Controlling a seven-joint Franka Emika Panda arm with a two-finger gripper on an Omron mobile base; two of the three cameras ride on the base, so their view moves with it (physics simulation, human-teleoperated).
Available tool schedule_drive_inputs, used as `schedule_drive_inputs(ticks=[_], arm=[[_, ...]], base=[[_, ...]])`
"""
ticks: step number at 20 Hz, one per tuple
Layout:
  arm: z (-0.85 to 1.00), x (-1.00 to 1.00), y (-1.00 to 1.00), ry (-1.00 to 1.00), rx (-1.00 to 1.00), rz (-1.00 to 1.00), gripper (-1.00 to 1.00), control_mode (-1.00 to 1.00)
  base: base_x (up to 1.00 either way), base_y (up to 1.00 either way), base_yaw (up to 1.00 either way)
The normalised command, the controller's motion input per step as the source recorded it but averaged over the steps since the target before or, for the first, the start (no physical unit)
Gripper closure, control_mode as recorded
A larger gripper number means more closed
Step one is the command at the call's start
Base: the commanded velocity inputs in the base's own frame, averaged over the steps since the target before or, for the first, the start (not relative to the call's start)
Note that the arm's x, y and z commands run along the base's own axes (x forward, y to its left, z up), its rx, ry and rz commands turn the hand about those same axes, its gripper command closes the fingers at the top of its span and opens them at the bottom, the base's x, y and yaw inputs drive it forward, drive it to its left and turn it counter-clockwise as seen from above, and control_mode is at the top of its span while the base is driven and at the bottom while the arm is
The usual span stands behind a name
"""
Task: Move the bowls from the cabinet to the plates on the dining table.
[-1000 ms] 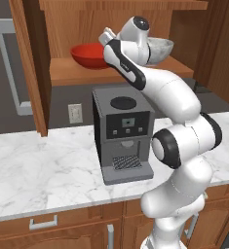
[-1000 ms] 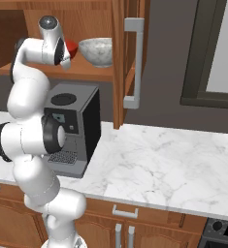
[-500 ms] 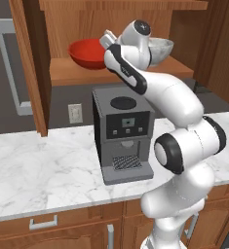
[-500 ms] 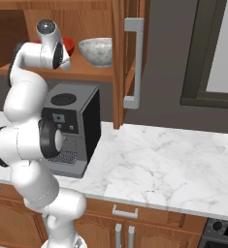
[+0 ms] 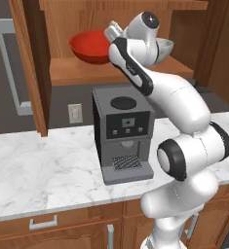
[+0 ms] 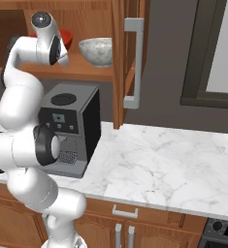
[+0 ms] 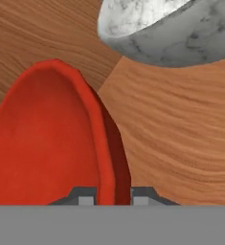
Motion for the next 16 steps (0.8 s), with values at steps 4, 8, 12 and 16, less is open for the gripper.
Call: schedule_drive_inputs(ticks=[4, 8, 12, 16], arm=[[0.29, -0.42, -0.24, 0.0, 0.03, -0.05, 1.0, -1.0], [-0.09, -0.6, -0.06, -0.03, 0.0, -0.04, 1.0, -1.0], [-0.24, -0.62, -0.07, -0.04, 0.0, -0.02, 1.0, -1.0], [-0.26, -0.62, -0.1, -0.03, 0.0, 0.0, 1.0, -1.0]], base=[[0.0, 0.0, 0.0], [0.0, 0.0, 0.0], [0.0, 0.0, 0.0], [0.0, 0.0, 0.0]])
